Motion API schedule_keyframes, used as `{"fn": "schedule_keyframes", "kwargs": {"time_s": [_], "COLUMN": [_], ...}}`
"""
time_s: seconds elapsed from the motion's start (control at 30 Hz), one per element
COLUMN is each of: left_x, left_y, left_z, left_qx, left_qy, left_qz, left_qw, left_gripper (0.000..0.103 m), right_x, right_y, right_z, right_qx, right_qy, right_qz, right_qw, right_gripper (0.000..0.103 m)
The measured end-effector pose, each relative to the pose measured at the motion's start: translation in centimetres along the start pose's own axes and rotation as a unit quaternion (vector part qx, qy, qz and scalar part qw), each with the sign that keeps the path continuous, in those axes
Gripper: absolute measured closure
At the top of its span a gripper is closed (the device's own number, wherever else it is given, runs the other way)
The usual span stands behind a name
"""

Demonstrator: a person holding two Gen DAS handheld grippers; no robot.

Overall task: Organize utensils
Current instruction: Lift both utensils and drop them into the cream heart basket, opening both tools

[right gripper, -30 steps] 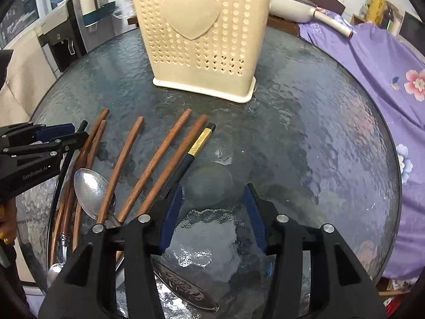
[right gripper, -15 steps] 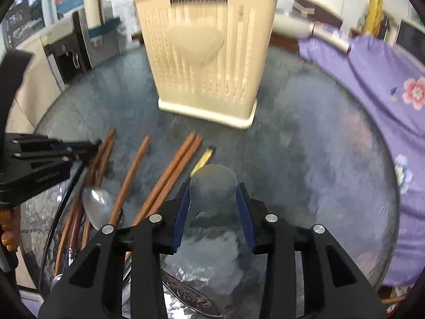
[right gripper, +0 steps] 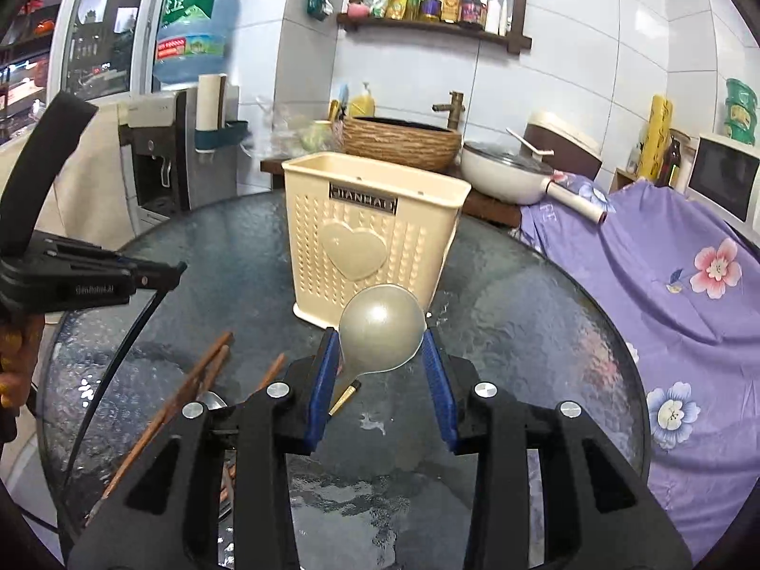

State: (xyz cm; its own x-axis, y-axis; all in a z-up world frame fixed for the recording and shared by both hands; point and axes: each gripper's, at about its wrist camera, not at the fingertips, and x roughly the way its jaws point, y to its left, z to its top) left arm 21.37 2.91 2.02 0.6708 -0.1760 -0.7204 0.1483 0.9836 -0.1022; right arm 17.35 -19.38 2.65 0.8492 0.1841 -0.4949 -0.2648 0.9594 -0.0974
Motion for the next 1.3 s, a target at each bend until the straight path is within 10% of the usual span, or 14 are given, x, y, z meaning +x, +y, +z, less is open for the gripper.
{"fn": "schedule_keyframes", "kwargs": {"time_s": [1.3], "left_x": [-10.1], "left_y": [-2.3], "left_z": [5.6], "left_qx": [0.028], "left_qy": [-0.146], "left_qz": [-0.039], "left_qw": [0.9882], "left_gripper": [0.096], "right_x": [-4.0], "right_y": [-0.7], "right_z": [5.8], "right_qx": [-0.043], "right_qy": [-0.059], "right_qz": [0.018], "right_qw": [0.997], "right_gripper": [0.066]}}
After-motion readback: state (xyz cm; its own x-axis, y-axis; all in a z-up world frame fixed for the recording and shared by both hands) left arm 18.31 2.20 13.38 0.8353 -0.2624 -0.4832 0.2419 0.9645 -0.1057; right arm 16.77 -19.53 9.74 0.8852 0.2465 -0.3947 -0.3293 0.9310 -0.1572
